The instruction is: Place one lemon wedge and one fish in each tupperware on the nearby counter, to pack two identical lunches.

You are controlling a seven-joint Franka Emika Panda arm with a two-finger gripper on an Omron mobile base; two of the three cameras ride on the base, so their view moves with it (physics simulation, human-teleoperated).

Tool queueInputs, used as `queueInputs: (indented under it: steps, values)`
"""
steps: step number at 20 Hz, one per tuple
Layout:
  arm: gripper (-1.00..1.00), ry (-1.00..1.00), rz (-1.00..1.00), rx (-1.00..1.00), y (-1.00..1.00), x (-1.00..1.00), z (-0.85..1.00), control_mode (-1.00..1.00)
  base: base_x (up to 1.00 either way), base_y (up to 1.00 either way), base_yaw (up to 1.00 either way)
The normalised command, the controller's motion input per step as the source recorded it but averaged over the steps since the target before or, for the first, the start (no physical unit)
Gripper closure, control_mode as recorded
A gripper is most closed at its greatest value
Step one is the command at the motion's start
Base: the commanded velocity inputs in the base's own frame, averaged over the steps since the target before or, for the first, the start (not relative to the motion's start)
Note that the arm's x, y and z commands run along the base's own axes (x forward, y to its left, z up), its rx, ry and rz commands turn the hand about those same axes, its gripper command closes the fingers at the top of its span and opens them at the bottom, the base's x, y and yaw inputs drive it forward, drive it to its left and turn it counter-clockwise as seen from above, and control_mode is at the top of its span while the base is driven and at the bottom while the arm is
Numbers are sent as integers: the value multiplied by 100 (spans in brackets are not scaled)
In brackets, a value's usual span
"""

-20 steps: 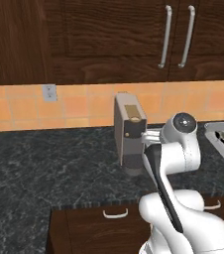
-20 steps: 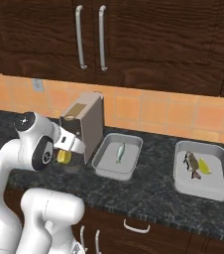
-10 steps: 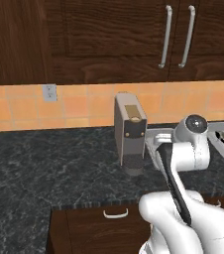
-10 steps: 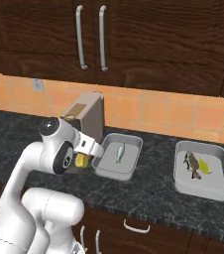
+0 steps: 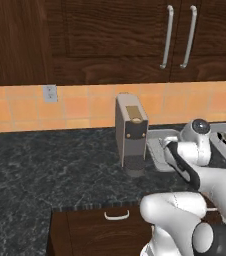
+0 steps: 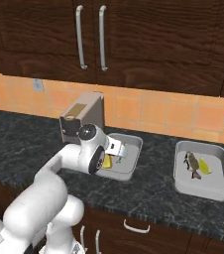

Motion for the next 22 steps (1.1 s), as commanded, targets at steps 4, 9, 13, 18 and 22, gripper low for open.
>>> queueInputs:
  steps: [4, 9, 13, 18, 22]
  values:
    - [100, 21, 11, 0, -31, 100, -43, -100, 0, 0, 0]
    - [100, 14, 15, 0, -22, 99, -39, -100, 0, 0, 0]
    - [100, 0, 16, 0, -7, 66, -29, -100, 0, 0, 0]
    - [100, 0, 15, 0, -22, 51, -25, -100, 0, 0, 0]
    - [100, 1, 14, 0, -15, 47, -21, -100, 0, 0, 0]
